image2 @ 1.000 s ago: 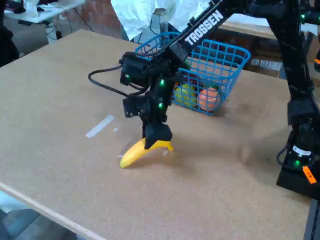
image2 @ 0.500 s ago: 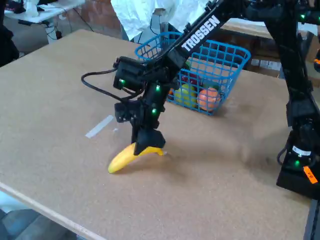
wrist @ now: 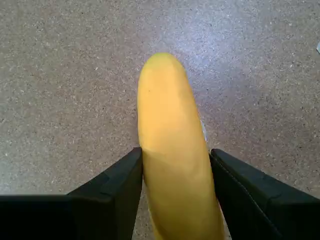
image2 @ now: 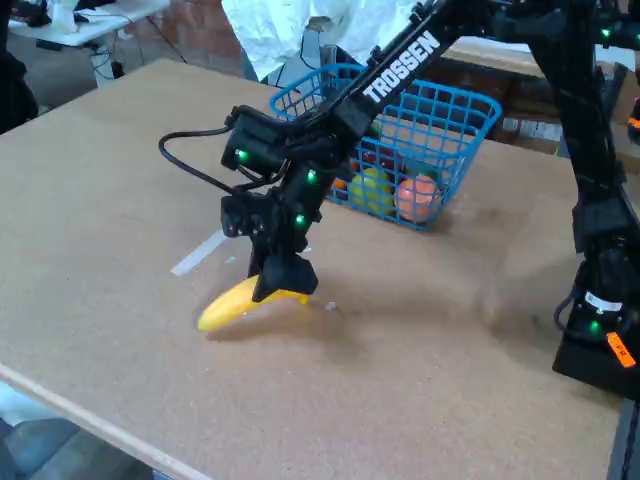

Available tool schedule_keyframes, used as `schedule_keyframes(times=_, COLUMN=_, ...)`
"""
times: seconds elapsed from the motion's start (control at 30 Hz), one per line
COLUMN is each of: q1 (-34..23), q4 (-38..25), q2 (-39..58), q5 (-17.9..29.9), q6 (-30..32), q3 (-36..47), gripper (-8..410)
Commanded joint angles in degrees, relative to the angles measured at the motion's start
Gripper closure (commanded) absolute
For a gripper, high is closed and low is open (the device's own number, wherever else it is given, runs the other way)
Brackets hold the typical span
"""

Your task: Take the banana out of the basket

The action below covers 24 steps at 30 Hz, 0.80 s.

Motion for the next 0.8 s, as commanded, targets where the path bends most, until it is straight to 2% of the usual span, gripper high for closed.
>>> schedule_keyframes(times=0.0, q1=-0.02, q4=0.15, q2=0.11, q5=-0.02, q6=-0.17, q3=-0.04, gripper=329)
schedule_keyframes(times=0.17, q1=-0.02, q4=0.61, q2=0.11, q5=0.0, q6=-0.15, q3=-0.04, gripper=281)
schedule_keyframes(times=0.47, q1=-0.02, q4=1.92, q2=0.11, q5=1.27, q6=-0.02, q3=-0.04, gripper=223)
schedule_keyframes(times=0.67, q1=-0.02, q4=3.34, q2=0.11, q5=1.86, q6=3.19, q3=-0.04, gripper=184)
schedule_keyframes(times=0.77, q1=-0.02, q4=3.72, q2=0.11, q5=3.8, q6=3.93, q3=-0.04, gripper=163)
